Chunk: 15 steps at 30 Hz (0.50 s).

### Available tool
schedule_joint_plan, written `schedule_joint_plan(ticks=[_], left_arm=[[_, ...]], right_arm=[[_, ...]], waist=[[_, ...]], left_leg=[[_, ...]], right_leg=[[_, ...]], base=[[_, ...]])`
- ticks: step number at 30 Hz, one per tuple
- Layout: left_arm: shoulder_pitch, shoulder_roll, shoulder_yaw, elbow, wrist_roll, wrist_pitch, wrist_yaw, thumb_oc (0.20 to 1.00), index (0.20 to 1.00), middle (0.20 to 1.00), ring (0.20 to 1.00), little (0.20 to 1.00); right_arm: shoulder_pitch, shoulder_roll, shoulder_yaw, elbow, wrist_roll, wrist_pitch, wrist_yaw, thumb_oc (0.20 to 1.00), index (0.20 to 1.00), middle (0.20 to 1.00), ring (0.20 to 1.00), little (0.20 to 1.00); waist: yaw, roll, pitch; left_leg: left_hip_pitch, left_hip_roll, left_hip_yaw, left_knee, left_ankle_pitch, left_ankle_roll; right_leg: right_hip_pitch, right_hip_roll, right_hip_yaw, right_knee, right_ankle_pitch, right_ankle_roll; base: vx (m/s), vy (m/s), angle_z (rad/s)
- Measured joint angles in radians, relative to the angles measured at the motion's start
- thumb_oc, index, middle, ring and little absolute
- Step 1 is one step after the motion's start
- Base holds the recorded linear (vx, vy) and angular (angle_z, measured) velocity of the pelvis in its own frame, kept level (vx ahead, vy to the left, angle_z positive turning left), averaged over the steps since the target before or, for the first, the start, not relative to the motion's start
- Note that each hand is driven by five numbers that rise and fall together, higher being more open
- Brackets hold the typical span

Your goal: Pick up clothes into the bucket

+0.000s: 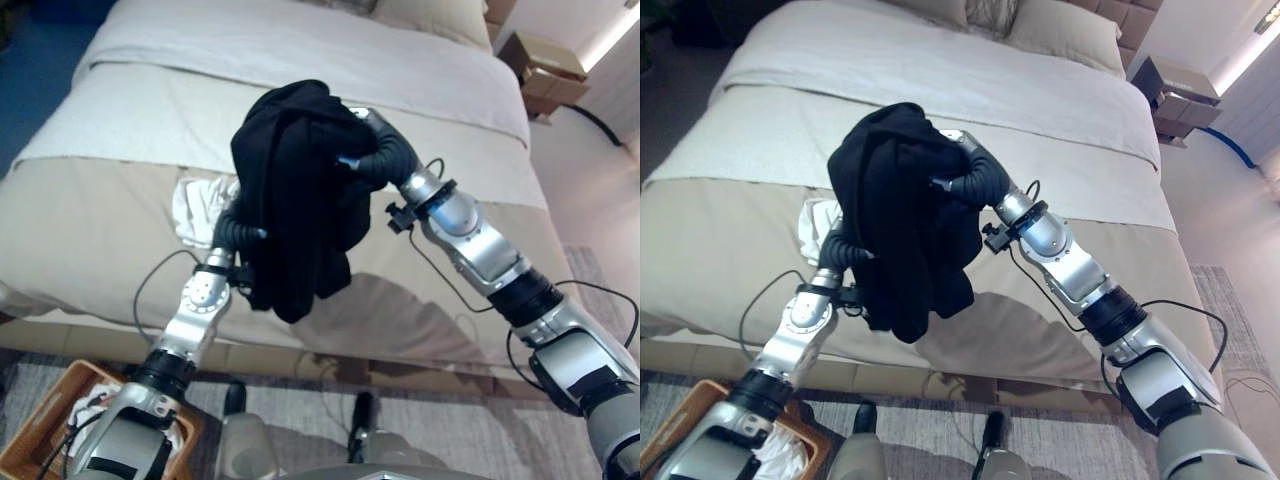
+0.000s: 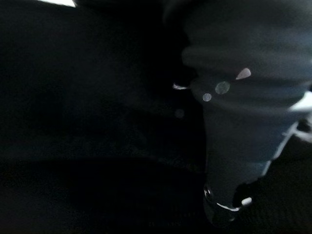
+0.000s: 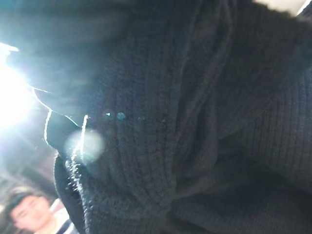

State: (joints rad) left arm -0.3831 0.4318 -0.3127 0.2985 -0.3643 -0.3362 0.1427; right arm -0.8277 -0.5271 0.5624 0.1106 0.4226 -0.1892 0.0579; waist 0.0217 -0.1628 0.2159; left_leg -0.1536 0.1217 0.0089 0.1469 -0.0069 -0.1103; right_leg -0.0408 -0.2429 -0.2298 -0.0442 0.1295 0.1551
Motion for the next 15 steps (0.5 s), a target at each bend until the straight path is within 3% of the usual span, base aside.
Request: schedule_joint_plan(ticks=[15], left_arm=[[-0.035,-0.057,-0.074,-0.011,-0.025,0.019,-0.002,1.000,1.000,1.000,1.000,1.000]], right_arm=[[0.051,-0.006,0.031,-0.036,0.040,0.022,0.056,0.200,0.200,0.200,0.200,0.200]], waist=[[-0.034,0.029,-0.071]], left_leg=[[0.073,-0.003,0.020,-0.061,0.013,0.007]], right_leg=[[0.044,-0.002,0.006,-0.017,-0.001,0.002]], base=[[0.01,-0.005,-0.02]])
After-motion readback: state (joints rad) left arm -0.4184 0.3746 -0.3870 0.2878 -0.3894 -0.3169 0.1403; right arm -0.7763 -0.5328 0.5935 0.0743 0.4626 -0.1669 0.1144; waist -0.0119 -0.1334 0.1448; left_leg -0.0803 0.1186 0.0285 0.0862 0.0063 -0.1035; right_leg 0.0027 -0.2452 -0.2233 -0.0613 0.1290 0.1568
